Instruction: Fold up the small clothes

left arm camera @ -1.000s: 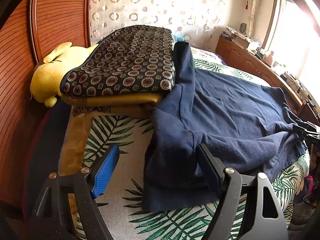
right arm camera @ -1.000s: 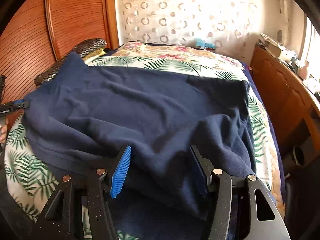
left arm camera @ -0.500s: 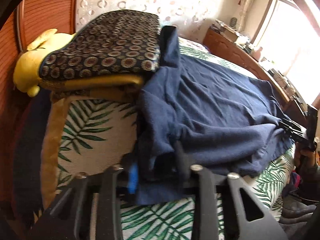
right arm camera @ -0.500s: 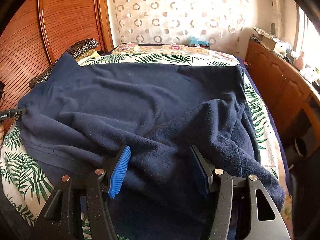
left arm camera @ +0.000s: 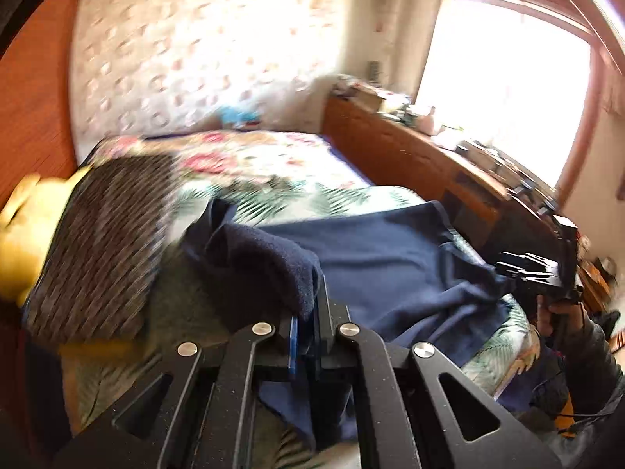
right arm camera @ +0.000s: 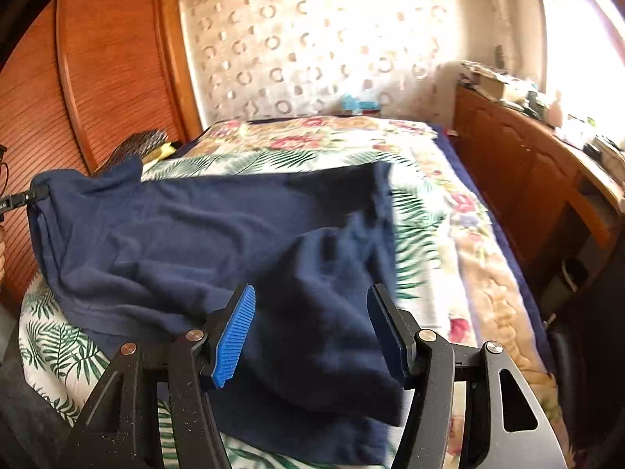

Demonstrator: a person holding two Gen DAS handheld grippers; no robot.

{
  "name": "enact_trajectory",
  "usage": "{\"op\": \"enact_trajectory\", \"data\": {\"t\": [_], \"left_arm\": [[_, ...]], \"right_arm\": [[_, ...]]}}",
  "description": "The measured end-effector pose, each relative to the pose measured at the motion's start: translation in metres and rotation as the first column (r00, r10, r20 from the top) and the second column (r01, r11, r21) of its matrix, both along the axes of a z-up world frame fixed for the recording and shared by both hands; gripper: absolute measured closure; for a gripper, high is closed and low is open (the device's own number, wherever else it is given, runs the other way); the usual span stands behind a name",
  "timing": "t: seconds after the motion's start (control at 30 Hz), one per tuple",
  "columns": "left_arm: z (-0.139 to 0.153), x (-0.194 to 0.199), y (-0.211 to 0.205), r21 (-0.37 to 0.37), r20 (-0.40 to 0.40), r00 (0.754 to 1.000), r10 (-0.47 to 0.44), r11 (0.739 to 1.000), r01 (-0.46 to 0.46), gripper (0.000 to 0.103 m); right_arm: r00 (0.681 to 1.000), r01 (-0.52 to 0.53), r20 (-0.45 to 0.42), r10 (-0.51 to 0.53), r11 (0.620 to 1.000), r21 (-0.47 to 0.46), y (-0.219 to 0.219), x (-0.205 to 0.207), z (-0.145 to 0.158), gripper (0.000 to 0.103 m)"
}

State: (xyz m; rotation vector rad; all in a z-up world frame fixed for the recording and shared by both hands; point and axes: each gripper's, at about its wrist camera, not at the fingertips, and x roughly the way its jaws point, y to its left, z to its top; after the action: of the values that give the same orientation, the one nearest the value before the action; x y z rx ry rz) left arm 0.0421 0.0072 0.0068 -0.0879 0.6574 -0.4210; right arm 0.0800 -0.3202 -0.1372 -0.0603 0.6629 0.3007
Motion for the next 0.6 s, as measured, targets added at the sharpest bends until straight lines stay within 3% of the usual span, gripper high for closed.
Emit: {"op": "enact_trajectory", "data": {"t": [0.23, 0.6], "left_arm": [[0.022, 0.028, -0.079, 0.035, 0.031, 0.989, -0.147, 0.989, 0.146, 0.097], [0.037, 0.038, -0.174, 0.062, 0.028, 0.938, -0.345, 0.937, 0.343, 0.097]], "right_arm": [[0.999, 0.018, -0.032, -0.018, 1.0, 0.011, -0.025, -0.013, 0.003, 0.041], [0.998, 0.057, -0.016, -0.056, 0.998, 0.036, -0.036, -0.028, 0.012, 0.041]]}}
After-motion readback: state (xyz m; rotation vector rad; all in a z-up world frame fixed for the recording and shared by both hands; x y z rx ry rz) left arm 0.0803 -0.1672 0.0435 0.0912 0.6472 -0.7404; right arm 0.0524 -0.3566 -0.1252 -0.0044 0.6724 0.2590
